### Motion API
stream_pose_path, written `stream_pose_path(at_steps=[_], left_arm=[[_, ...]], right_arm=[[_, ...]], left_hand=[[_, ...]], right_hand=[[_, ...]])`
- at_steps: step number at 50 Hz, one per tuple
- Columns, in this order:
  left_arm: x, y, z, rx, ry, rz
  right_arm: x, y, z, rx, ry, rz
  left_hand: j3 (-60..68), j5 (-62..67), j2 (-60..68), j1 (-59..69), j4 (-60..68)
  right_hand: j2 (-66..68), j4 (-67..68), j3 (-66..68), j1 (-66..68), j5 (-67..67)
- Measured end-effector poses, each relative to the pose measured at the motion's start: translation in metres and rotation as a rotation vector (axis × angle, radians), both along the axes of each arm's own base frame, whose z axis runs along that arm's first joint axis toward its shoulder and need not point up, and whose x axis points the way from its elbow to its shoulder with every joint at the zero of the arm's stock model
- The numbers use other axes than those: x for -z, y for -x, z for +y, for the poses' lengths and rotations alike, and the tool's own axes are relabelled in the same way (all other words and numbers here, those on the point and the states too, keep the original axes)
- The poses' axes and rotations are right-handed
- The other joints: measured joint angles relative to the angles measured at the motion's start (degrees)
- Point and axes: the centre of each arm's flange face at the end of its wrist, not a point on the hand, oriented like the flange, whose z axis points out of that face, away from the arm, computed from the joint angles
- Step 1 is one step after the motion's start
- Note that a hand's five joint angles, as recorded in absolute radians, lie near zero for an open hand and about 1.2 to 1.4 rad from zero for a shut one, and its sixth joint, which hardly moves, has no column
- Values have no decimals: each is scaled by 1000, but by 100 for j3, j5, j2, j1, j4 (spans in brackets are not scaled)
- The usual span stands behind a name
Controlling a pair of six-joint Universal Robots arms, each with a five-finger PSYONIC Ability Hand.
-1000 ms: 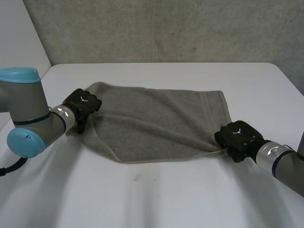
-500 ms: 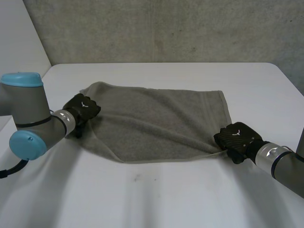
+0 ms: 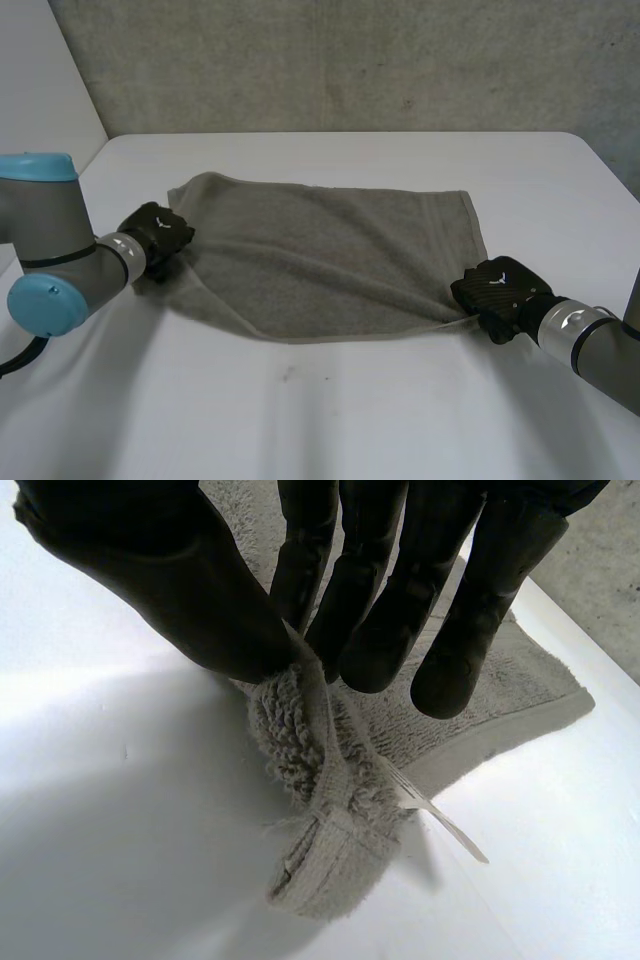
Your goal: Fold the towel.
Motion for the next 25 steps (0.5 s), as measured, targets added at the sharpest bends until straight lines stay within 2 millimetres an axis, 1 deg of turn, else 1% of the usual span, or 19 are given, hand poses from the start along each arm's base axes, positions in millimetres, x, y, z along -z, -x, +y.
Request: stream_pose_path(at_steps=[3, 7, 11, 13, 14, 16, 19, 20, 21, 22, 24, 25], left_arm=[[-2, -3, -1, -25, 6, -10], [-12, -9, -1, -68, 28, -17], [-33, -18, 3, -107, 67, -3], [-47, -22, 8, -128, 90, 23], [-57, -24, 11, -143, 104, 49], [-68, -27, 16, -161, 117, 86], [-101, -35, 30, -217, 159, 219], [-107, -37, 33, -227, 168, 245], [-121, -41, 38, -247, 189, 304], [-129, -43, 42, -258, 201, 340], [-156, -51, 54, -284, 244, 464], [-162, -53, 58, -287, 254, 495]], right_arm=[[0, 0, 0, 1, 1, 0], [-4, 2, -2, 9, 11, -1], [-14, 7, -6, 29, 36, -5], [-26, 11, -8, 44, 61, -9], [-36, 13, -9, 52, 81, -14], [-49, 16, -9, 61, 104, -20], [-99, 26, -5, 82, 194, -54], [-106, 27, -4, 84, 207, -60], [-124, 30, -1, 87, 241, -77], [-135, 32, 1, 88, 260, -88], [-166, 35, 8, 88, 321, -124], [-174, 36, 10, 87, 336, -134]], left_hand=[[335, 312, 336, 246, 355], [483, 451, 483, 347, 513], [526, 478, 521, 374, 551], [535, 481, 531, 393, 570], [537, 499, 533, 397, 571], [540, 503, 535, 400, 571], [543, 503, 538, 421, 573], [543, 503, 538, 422, 573], [545, 503, 539, 422, 573], [545, 503, 539, 422, 574], [546, 503, 541, 423, 574], [546, 503, 541, 423, 574]], right_hand=[[0, 0, 0, 0, 0], [0, 0, 0, 0, 0], [2, 0, 0, 0, 0], [0, 0, 0, 0, 0], [0, 0, 0, 0, 1], [0, 0, 0, 0, 11], [0, 23, 0, 0, 66], [0, 23, 0, 0, 68], [0, 23, 0, 0, 75], [2, 23, 0, 0, 80], [2, 23, 0, 0, 92], [0, 23, 0, 0, 102]])
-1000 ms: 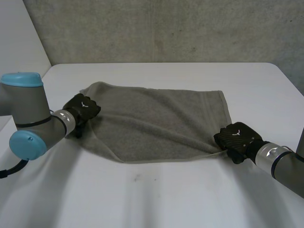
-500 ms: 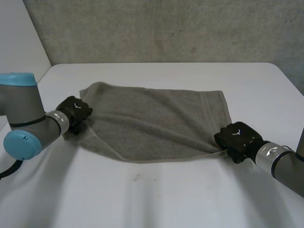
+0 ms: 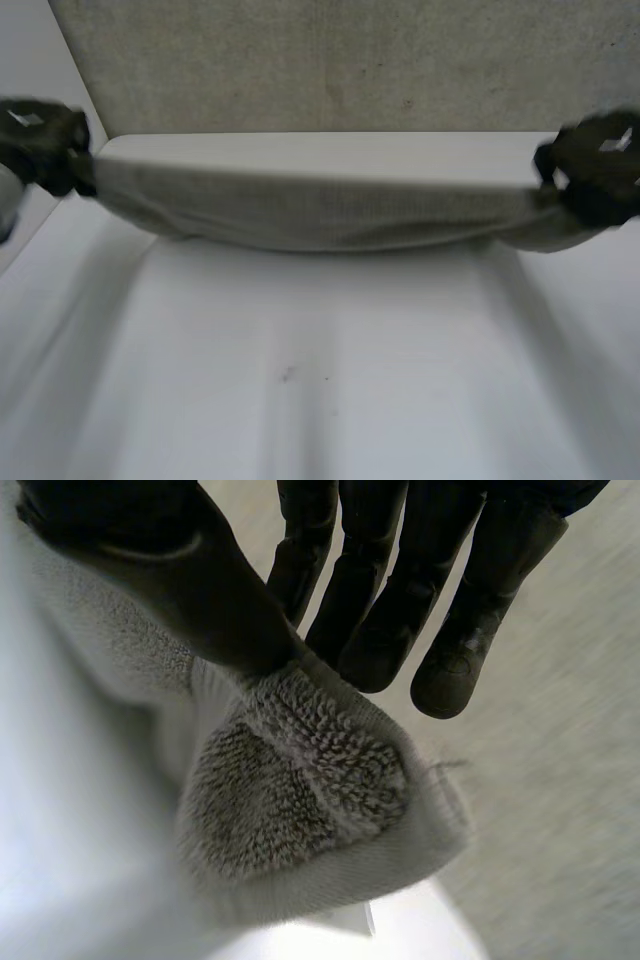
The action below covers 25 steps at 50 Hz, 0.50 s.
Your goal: Fold the towel.
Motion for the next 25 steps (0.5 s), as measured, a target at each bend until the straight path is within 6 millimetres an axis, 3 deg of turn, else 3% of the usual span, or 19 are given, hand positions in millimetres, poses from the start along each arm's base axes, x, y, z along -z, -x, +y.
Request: stream_pose_path(at_steps=[2, 4, 6, 10, 13, 18, 25], left_arm=[[-26, -5, 16, 11, 60, 122], [-41, -5, 28, 38, 90, 198], [-50, -5, 39, 75, 106, 255], [-52, 0, 51, 139, 90, 311], [-43, 3, 54, 167, 53, 325], [-18, 7, 43, 171, -38, 326], [14, 25, -5, 179, -138, 316]], right_arm=[[-35, 3, 8, -6, 68, -43], [-54, 5, 13, -9, 103, -68], [-72, 7, 17, -9, 129, -89], [-91, 10, 17, -1, 127, -107], [-88, 13, 7, 6, 71, -104], [-67, 11, -16, 2, -42, -64], [-33, -16, -56, -16, -112, 55]], left_hand=[[0, 3, 0, 0, 0], [0, 26, 1, 0, 1], [0, 26, 1, 0, 1], [2, 26, 2, 0, 2], [3, 26, 2, 0, 2], [3, 26, 2, 0, 2], [4, 26, 4, 2, 4]], right_hand=[[0, 0, 0, 0, 13], [1, 0, 0, 0, 16], [0, 0, 0, 0, 16], [0, 0, 0, 1, 16], [0, 0, 0, 4, 16], [0, 0, 0, 12, 16], [1, 0, 0, 25, 16]])
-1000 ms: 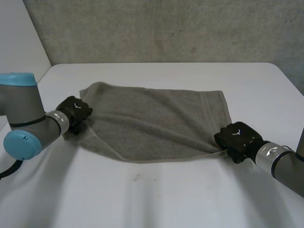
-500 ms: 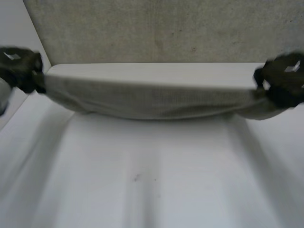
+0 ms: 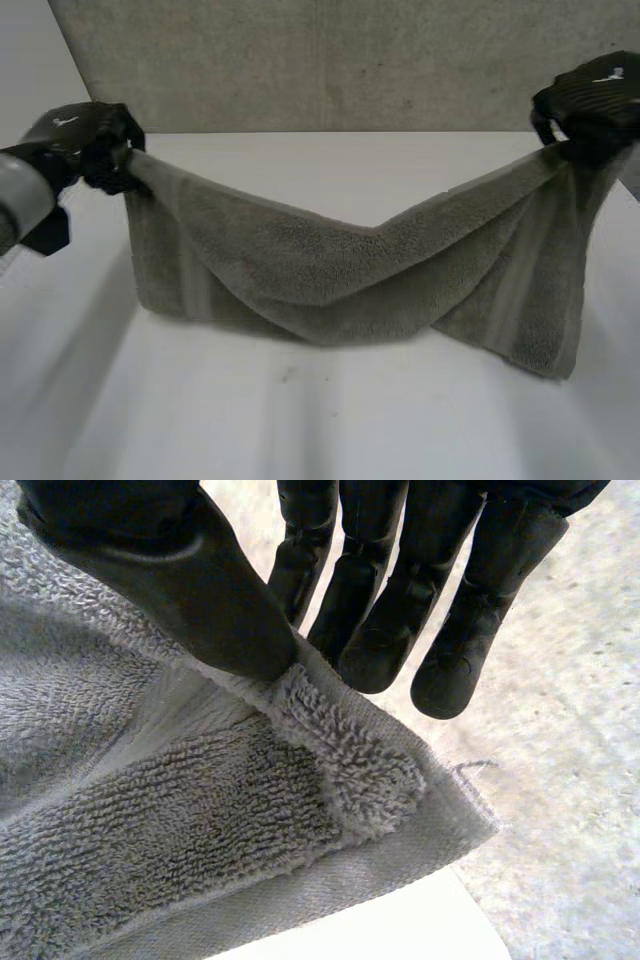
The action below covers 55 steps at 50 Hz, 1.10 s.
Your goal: Fold the towel.
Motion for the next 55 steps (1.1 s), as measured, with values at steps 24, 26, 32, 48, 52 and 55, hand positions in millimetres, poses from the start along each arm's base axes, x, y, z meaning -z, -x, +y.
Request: stream_pose_path(at_steps=[24, 26, 32, 48, 52, 55], left_arm=[[-136, 32, -74, -59, 487, 370], [-117, 33, -76, -62, 428, 362], [-30, 33, -76, -88, 171, 295], [131, 7, -13, -99, -207, 23], [124, -8, 6, -103, -212, -33], [111, -17, 23, -101, -206, -54]], right_arm=[[-99, -51, -54, -1, 670, -394], [-85, -51, -54, -2, 603, -366], [-5, -56, -47, -50, 313, -177], [163, -41, -1, -133, -105, 119], [149, -29, 16, -105, -144, 127], [132, -19, 33, -90, -179, 143]], left_hand=[[6, 0, 5, 0, 10], [6, 0, 5, 0, 11], [6, 0, 5, 0, 11], [6, 0, 5, 0, 12], [6, 0, 5, 0, 12], [6, 0, 5, 0, 12]], right_hand=[[0, 0, 0, 79, 0], [0, 0, 0, 79, 0], [0, 0, 0, 79, 0], [0, 0, 0, 79, 0], [0, 0, 0, 79, 0], [0, 0, 0, 79, 0]])
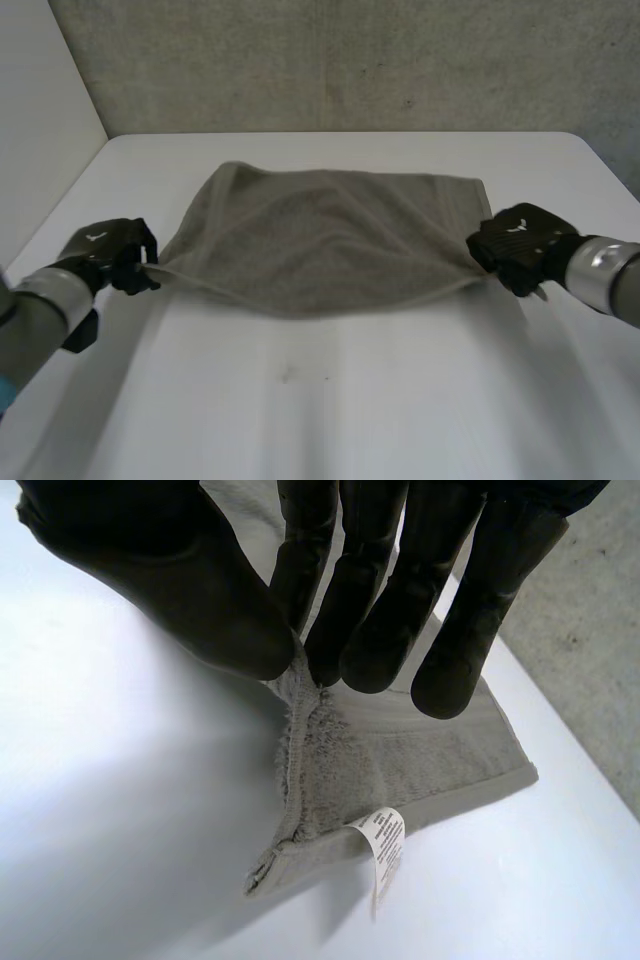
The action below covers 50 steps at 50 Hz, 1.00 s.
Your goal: Fold the towel.
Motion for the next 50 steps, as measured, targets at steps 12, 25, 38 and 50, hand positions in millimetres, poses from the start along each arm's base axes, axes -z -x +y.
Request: stream_pose_path(at_steps=[12, 25, 38, 50], left_arm=[[-53, -27, 49, 41, 80, 32], [-14, -15, 0, 131, -25, 55], [16, 16, -88, 84, 42, -37], [38, 32, -142, 25, 119, -57]], right_arm=[[-56, 25, 46, -42, 45, 165], [-16, 31, -16, 35, 5, 282], [7, -14, -92, 45, 252, 149], [36, -53, -143, 31, 420, 75]], left_hand=[[0, 0, 0, 0, 0], [0, 0, 0, 0, 0], [1, 0, 0, 0, 0], [1, 0, 0, 0, 0]], right_hand=[[0, 0, 0, 0, 0], [0, 0, 0, 0, 0], [0, 0, 0, 0, 3], [0, 0, 0, 0, 4]])
